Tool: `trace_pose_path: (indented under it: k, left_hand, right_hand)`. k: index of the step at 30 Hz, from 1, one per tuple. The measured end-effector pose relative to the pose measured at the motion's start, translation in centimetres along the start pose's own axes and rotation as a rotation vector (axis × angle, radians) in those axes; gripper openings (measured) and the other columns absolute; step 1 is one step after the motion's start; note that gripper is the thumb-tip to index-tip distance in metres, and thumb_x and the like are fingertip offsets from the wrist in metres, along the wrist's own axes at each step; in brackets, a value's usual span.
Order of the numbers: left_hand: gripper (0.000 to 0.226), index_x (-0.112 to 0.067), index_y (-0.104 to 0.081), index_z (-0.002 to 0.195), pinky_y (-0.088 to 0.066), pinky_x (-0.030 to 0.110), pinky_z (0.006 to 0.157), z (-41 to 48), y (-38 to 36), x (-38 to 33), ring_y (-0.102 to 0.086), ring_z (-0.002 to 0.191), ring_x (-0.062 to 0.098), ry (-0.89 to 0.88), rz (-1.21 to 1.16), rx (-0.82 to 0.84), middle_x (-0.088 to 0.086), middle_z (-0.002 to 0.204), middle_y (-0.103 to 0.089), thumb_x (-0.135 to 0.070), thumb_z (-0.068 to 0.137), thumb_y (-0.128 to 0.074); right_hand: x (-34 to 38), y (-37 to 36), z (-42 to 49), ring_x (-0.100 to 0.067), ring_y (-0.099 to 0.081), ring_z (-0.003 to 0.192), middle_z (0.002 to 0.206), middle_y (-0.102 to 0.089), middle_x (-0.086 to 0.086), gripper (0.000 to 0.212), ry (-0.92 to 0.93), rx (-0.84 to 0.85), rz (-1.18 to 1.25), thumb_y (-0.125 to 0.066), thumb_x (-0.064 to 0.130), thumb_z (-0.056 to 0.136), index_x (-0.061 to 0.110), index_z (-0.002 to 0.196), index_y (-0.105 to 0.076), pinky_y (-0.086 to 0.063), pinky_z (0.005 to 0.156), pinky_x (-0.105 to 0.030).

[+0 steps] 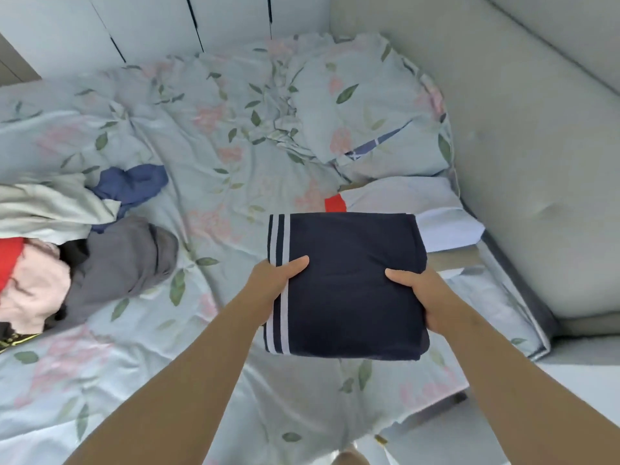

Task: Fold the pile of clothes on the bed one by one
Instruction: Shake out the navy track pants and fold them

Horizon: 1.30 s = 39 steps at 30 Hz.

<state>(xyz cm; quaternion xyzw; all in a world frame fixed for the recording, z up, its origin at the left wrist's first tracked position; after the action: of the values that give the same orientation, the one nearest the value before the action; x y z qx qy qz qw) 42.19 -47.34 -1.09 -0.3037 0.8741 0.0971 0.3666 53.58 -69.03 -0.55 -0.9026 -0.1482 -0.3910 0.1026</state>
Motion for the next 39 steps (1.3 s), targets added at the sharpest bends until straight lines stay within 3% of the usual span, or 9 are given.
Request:
trace_pose_path:
  k: [4, 10, 14, 17, 21, 27, 32, 36, 39]
  left_hand:
    - [0.038, -0.008, -0.062, 0.113, -0.055, 0.033, 0.068, 3.0, -7.0, -3.5, -0.067, 0.086, 0.024, -0.032, 0.0, 0.005, 0.009, 0.1, -0.069, -0.023, 0.081, -0.075]
    - [0.027, -0.011, -0.062, 0.109, -0.055, 0.024, 0.054, 7.6, -14.2, -9.8, -0.067, 0.076, 0.017, -0.143, -0.051, 0.037, 0.003, 0.09, -0.069, -0.02, 0.085, -0.07]
    - [0.034, -0.016, -0.043, 0.12, -0.053, 0.03, 0.069, 13.0, -17.2, -9.6, -0.063, 0.088, 0.019, -0.146, -0.023, -0.005, 0.004, 0.107, -0.062, -0.022, 0.091, -0.061]
    - [0.072, -0.027, -0.02, 0.145, -0.046, 0.046, 0.098, 17.7, -19.1, -7.5, -0.049, 0.122, 0.027, -0.269, 0.471, -0.055, 0.005, 0.143, -0.04, -0.033, 0.084, -0.057]
    - [0.058, -0.035, -0.009, 0.15, -0.016, 0.052, 0.115, 21.9, -23.8, -4.5, -0.004, 0.146, 0.023, -0.379, 1.198, -0.003, -0.004, 0.159, -0.004, -0.042, 0.098, -0.034]
    - [0.055, -0.036, -0.008, 0.15, -0.011, 0.051, 0.117, 23.9, -24.6, -0.5, 0.004, 0.147, 0.024, -0.386, 1.468, -0.039, -0.004, 0.16, -0.004, -0.05, 0.099, -0.022]
    - [0.059, -0.029, -0.039, 0.14, -0.038, 0.056, 0.101, 19.6, -24.7, 5.7, -0.037, 0.134, 0.033, -0.618, 1.531, -0.228, 0.004, 0.144, -0.046, -0.052, 0.087, -0.031]
    - [0.06, -0.028, -0.033, 0.142, -0.022, 0.056, 0.106, 19.0, -24.8, 9.4, -0.028, 0.136, 0.033, -0.652, 1.599, -0.246, 0.004, 0.146, -0.039, -0.052, 0.087, -0.033]
    - [0.058, -0.029, -0.038, 0.138, -0.032, 0.058, 0.102, 19.4, -25.1, 8.9, -0.032, 0.133, 0.031, -0.661, 1.604, -0.276, 0.003, 0.142, -0.042, -0.053, 0.086, -0.033]
  right_hand:
    - [5.2, 5.7, 4.2, -0.022, -0.064, 0.097, 0.114, -0.066, -0.004, 0.04, 0.043, -0.039, -0.032, -0.067, 0.007, 0.084, 0.015, 0.122, -0.057, -0.052, 0.073, -0.033]
    - [13.4, 10.7, 10.7, -0.016, -0.063, 0.099, 0.115, -0.064, 0.002, 0.049, 0.208, -0.105, -0.048, -0.071, 0.01, 0.081, 0.016, 0.127, -0.054, -0.05, 0.079, -0.031]
    - [14.8, 15.4, 15.7, -0.026, -0.052, 0.118, 0.132, -0.051, -0.003, 0.066, 0.276, -0.369, -0.246, -0.069, 0.017, 0.084, 0.015, 0.141, -0.035, -0.043, 0.091, -0.035]
    - [13.2, 17.0, 18.9, -0.037, -0.038, 0.129, 0.147, -0.035, -0.009, 0.073, 0.206, -0.573, -0.918, -0.057, 0.027, 0.088, 0.023, 0.148, -0.015, -0.032, 0.104, -0.049]
    - [10.6, 12.0, 23.1, -0.033, -0.012, 0.144, 0.158, -0.014, -0.006, 0.058, 0.348, -0.443, -1.399, -0.042, 0.04, 0.097, 0.03, 0.149, -0.02, -0.016, 0.111, -0.054]
    - [4.2, 12.3, 25.6, -0.037, -0.019, 0.142, 0.157, -0.022, -0.002, 0.052, 0.32, -0.356, -1.522, -0.029, 0.044, 0.095, 0.036, 0.147, -0.028, -0.02, 0.105, -0.066]
    - [-1.3, 14.0, 22.5, -0.045, -0.039, 0.13, 0.147, -0.041, -0.013, 0.053, 0.525, -0.466, -1.601, -0.032, 0.04, 0.091, 0.026, 0.142, -0.039, -0.033, 0.099, -0.064]
    - [-3.5, 14.5, 21.7, -0.045, -0.037, 0.13, 0.146, -0.037, -0.014, 0.052, 0.626, -0.546, -1.645, -0.032, 0.039, 0.093, 0.022, 0.141, -0.038, -0.032, 0.1, -0.062]
    - [-3.3, 14.5, 22.4, -0.044, -0.038, 0.128, 0.145, -0.038, -0.013, 0.052, 0.657, -0.564, -1.657, -0.032, 0.039, 0.092, 0.023, 0.141, -0.038, -0.032, 0.1, -0.062]
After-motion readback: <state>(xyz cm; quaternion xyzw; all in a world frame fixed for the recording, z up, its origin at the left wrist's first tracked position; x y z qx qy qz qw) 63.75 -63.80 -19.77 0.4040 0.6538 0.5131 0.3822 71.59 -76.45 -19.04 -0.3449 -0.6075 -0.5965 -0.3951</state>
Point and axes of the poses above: each hand's wrist, its own z-axis towards the middle knuckle, its own y-axis out of the back of the hand, x = y × z, the point moved 10 cm from there along z, towards the middle knuckle
